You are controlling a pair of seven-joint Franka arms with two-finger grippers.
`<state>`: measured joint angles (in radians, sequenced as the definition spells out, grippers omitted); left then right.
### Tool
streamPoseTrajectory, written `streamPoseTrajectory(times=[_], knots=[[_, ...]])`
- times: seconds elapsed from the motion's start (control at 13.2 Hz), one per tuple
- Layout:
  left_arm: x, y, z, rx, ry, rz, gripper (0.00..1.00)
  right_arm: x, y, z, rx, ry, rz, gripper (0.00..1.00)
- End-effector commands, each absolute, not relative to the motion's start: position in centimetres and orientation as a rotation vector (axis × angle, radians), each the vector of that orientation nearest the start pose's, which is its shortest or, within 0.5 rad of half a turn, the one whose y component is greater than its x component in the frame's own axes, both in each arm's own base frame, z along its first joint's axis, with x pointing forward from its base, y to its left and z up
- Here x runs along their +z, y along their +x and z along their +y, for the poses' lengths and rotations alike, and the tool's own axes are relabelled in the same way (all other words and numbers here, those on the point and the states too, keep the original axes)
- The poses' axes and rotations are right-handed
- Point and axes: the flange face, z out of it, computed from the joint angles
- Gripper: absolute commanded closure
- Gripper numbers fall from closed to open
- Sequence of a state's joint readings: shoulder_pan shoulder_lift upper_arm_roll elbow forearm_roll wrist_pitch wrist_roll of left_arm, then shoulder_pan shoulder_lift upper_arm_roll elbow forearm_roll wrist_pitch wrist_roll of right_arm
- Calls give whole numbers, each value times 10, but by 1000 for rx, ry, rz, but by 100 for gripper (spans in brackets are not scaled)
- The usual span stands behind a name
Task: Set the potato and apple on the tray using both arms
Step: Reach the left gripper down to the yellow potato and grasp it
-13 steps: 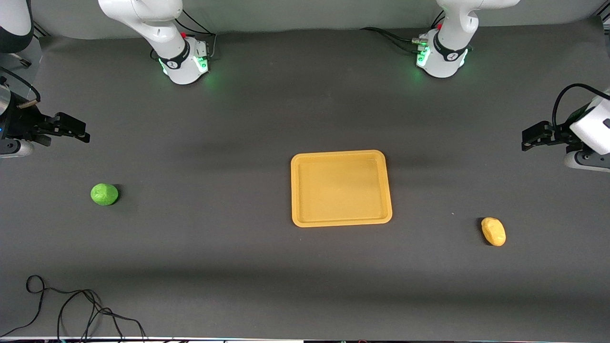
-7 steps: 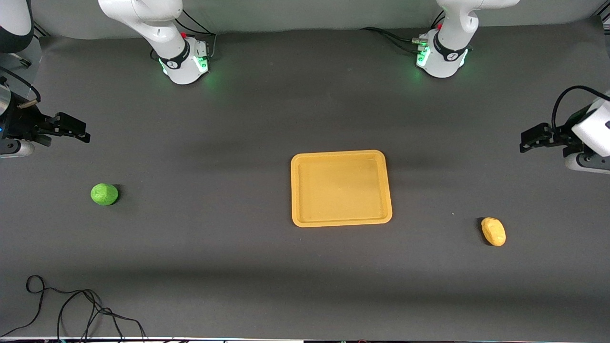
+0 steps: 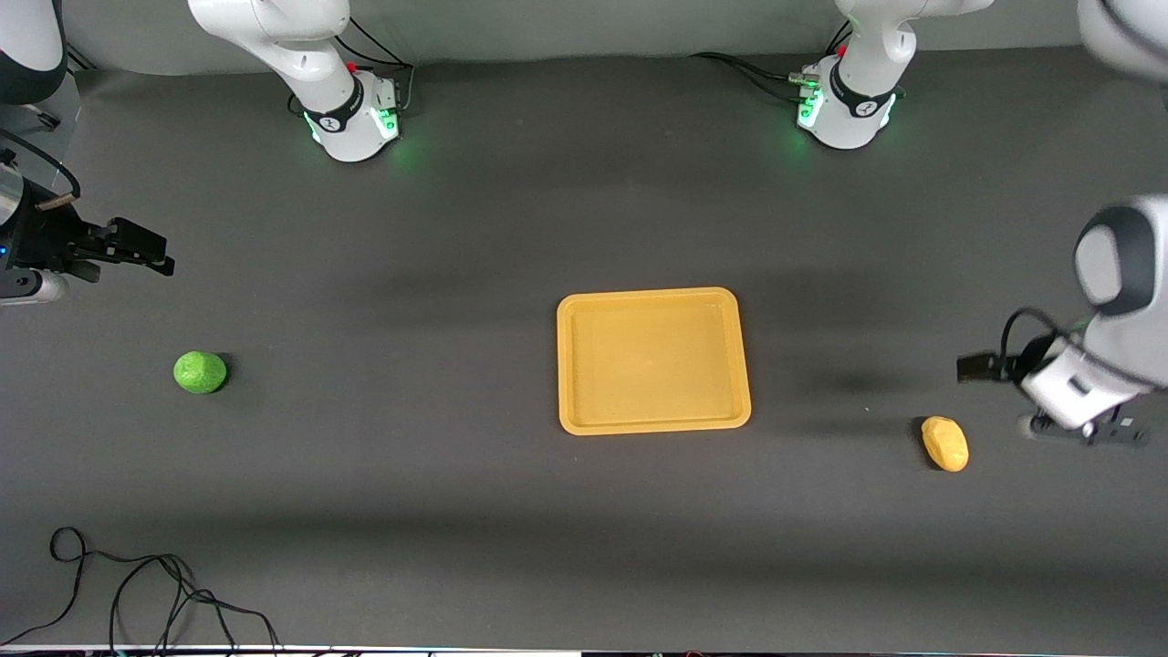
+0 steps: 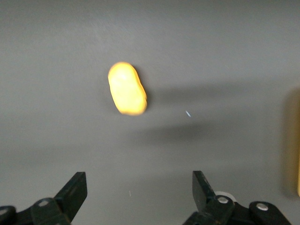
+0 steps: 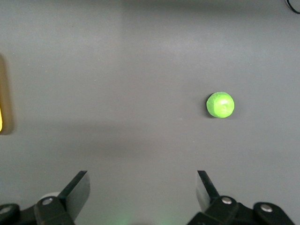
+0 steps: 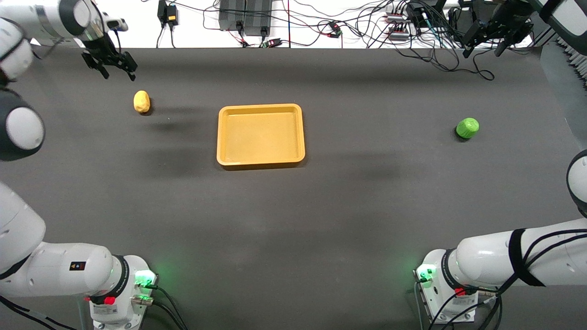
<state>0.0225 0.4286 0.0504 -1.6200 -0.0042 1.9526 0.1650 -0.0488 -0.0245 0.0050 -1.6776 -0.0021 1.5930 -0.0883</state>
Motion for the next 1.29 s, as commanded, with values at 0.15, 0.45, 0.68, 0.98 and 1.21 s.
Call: streamPoseTrajectory(times=[0.15, 0.45, 0.68, 0.98, 1.21], knots=[[261, 700, 55, 19, -3123, 155, 0, 571, 544, -71, 49, -3123, -51, 0], [197, 698, 66, 1, -3130, 120, 0, 542, 527, -182, -10, -3129, -115, 0], [188, 700, 66, -38, -3129, 123, 52, 535, 514, -231, -23, -3136, -141, 0], [233, 695, 56, 90, -3153, 113, 94, 490, 507, -231, -42, -3134, -134, 0], [298, 682, 19, 210, -3199, 32, 93, 424, 506, -227, -108, -3164, -139, 0]])
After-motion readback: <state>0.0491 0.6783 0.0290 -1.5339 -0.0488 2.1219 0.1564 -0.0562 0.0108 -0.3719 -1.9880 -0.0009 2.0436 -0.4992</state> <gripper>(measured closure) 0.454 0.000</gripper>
